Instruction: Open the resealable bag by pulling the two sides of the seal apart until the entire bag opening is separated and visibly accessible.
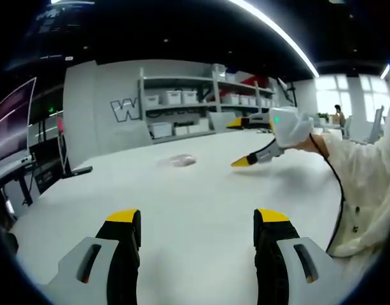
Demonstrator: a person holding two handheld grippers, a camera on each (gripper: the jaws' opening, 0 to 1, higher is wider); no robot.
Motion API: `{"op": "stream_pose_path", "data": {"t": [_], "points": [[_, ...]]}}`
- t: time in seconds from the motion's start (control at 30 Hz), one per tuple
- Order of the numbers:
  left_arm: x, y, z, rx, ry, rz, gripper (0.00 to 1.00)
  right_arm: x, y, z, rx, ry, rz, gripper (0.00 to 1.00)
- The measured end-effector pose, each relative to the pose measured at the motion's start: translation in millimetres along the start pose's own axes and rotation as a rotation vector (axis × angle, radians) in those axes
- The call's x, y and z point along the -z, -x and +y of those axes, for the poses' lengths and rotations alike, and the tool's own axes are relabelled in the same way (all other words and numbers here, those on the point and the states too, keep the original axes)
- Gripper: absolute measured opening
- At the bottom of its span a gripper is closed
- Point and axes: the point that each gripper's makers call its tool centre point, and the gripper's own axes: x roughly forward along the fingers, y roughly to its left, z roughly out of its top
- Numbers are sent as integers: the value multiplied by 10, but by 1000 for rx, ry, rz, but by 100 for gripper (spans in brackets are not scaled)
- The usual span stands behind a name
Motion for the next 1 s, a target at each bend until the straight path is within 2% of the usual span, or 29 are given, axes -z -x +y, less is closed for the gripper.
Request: {"op": "stream_pose_path", "data": {"t": [1.0], "points": [[0,17,25,-4,3,-1,72,-50,-122,26,-10,-6,-6,62]]}}
